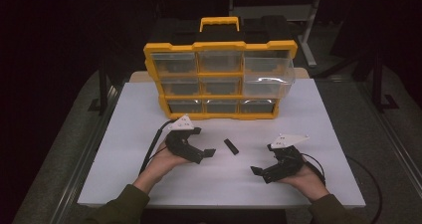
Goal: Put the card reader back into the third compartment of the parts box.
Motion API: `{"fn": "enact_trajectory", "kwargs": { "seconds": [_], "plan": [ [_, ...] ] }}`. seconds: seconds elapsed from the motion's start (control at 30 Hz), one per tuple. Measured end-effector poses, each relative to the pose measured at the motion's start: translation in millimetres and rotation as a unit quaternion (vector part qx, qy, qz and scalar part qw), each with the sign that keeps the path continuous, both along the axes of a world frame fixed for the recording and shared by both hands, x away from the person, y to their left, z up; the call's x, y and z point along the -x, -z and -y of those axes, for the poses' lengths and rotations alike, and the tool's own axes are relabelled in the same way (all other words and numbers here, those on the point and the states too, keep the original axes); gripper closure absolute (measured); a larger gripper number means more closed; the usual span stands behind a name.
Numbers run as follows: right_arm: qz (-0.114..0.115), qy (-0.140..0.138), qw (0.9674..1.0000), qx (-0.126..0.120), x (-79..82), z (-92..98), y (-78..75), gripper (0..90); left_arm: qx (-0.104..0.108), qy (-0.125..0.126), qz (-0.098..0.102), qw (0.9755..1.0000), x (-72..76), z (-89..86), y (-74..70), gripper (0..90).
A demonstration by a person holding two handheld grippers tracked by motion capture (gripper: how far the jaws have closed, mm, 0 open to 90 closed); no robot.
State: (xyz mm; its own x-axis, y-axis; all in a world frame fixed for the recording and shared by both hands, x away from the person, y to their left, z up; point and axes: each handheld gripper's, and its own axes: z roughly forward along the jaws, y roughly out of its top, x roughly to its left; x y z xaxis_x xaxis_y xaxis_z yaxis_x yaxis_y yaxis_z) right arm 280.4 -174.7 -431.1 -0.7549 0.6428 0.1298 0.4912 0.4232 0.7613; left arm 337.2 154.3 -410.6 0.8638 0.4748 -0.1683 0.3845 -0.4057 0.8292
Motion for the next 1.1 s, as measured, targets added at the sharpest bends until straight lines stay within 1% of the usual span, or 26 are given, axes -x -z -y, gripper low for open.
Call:
{"fn": "enact_trajectory", "kwargs": {
  "seconds": [0.33,0.73,1.1],
  "plan": [
    [0.0,0.001,1.0,0.0,0.0,-0.1,0.0,0.0,0.0,0.002,0.0,1.0,-3.5,8.3,0.0,0.0],
    [0.0,-0.001,1.0,0.0,0.1,-0.5,0.2,0.0,0.005,0.004,-0.001,1.0,-7.1,19.1,0.4,0.0],
    [-0.001,-0.002,1.0,-0.002,0.3,-0.2,-0.1,0.0,0.001,0.006,0.002,1.0,-11.3,31.0,1.9,0.0]
  ]
}}
